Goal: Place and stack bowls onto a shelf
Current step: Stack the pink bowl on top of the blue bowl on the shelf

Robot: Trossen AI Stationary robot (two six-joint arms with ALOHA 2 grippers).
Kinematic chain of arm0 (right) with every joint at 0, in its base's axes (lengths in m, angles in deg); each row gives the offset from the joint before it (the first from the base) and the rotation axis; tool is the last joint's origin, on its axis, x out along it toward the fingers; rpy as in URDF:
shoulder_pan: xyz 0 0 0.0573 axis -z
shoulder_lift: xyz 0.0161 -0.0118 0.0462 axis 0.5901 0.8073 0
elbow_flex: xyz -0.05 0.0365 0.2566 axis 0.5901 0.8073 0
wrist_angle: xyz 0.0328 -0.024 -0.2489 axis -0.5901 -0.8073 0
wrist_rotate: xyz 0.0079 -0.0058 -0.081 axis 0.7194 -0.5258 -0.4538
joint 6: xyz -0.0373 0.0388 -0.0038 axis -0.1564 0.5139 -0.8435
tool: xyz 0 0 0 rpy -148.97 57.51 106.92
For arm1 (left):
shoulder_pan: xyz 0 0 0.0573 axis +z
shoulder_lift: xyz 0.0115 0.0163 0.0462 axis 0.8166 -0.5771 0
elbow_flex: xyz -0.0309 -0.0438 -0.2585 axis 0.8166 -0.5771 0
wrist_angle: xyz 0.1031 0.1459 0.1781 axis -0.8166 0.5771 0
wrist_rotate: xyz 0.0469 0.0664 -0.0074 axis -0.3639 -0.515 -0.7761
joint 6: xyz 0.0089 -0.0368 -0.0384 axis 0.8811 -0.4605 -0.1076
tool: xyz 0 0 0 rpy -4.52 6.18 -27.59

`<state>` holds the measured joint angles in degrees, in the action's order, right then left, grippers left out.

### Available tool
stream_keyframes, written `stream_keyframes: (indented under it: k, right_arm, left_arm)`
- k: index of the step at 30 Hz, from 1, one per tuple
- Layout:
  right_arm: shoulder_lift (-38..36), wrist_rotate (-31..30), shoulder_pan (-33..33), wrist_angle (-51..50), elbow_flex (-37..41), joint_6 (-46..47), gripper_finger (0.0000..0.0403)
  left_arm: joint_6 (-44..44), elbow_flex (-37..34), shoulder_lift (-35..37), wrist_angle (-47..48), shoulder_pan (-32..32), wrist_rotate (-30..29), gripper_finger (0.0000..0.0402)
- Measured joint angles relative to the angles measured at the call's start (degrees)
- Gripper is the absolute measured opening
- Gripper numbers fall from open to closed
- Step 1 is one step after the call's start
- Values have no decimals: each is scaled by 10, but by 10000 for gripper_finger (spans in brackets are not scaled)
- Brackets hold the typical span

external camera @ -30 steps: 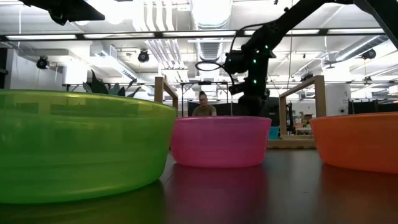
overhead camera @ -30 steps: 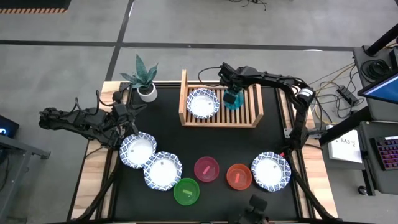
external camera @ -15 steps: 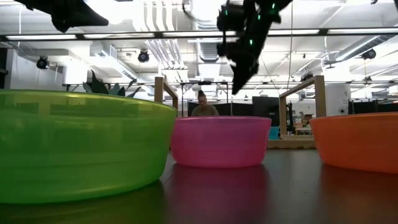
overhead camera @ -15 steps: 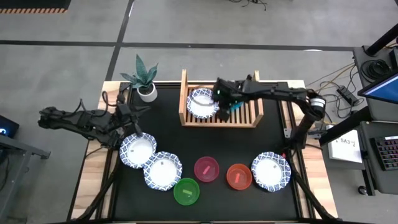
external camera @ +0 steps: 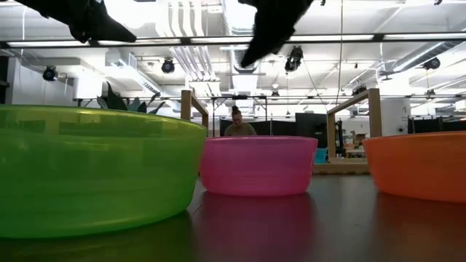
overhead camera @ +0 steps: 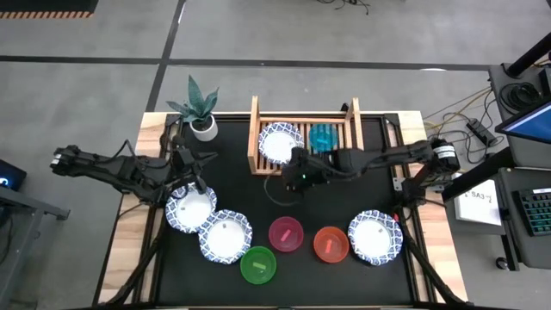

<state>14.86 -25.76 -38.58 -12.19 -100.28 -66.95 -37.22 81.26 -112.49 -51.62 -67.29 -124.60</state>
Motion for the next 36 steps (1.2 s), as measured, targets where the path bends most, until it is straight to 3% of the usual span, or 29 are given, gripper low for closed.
stream_keyframes:
  k: [5, 10, 15, 23, 27, 36]
  right_arm:
    - [7, 37, -26, 186, 74, -29, 28]
    - [7, 54, -23, 289, 162, -18, 28]
    - [7, 55, -24, 338, 212, 33, 28]
    - [7, 55, -23, 290, 210, 111, 35]
    - [7, 55, -26, 264, 191, 130, 73]
    - [12, 55, -48, 222, 161, 152, 206]
  left_arm:
    - [19, 0, -12, -6, 0, 0, 0]
    - [26, 0, -13, -11, 0, 0, 0]
    - [56, 0, -10, -24, 0, -1, 0]
    - [94, 13, -14, -36, 0, 0, 0]
    - [106, 18, -14, -39, 0, -1, 0]
    - [129, 18, -15, -54, 0, 0, 0]
